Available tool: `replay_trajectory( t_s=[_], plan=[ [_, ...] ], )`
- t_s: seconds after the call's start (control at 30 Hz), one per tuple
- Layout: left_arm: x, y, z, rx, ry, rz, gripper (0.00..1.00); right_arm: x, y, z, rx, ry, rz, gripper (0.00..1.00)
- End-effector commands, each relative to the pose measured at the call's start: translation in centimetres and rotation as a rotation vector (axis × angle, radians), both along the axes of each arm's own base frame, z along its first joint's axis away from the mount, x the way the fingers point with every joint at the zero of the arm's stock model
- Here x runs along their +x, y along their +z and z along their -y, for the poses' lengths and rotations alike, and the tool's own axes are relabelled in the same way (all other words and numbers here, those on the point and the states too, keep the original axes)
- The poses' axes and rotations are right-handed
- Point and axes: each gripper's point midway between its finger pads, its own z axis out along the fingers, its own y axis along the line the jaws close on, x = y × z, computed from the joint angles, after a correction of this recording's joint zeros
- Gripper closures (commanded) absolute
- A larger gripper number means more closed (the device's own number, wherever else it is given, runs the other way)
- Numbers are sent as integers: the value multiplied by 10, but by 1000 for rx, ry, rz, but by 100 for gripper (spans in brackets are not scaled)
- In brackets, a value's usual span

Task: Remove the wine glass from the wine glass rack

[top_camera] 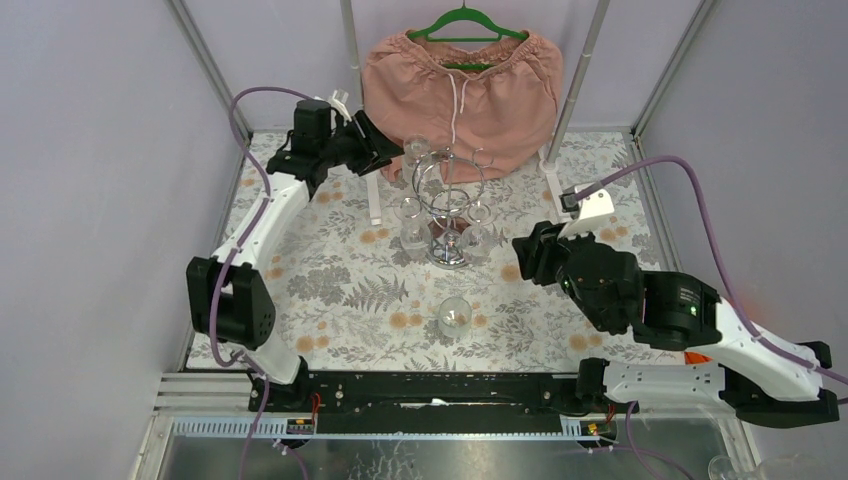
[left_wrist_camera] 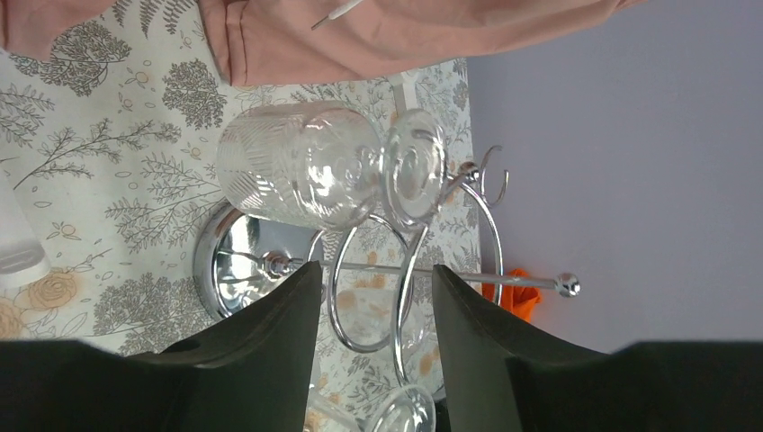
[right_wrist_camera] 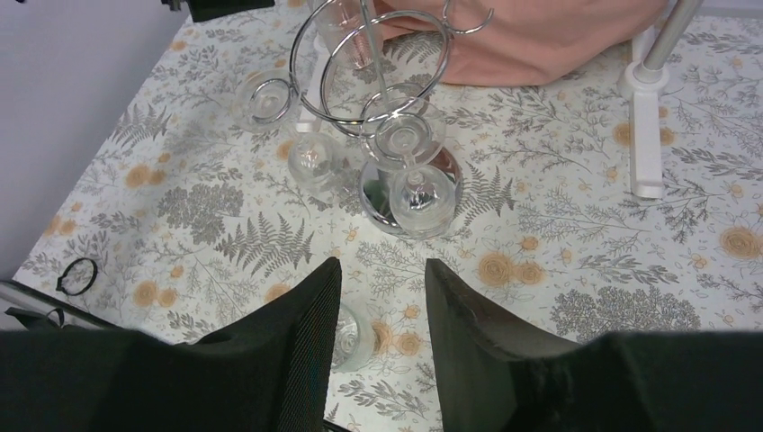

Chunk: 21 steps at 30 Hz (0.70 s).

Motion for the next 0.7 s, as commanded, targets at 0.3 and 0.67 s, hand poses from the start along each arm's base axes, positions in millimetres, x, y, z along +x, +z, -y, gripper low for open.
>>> replay_trajectory(
  t_s=[0.3, 0.67],
  plan=[
    [36, 13, 13, -116, -25, 83, 46, 6, 17, 19, 53, -81, 59, 54],
    [58, 7, 20, -132, -54, 78, 50, 11, 19, 20, 40, -103, 84, 55]
  ],
)
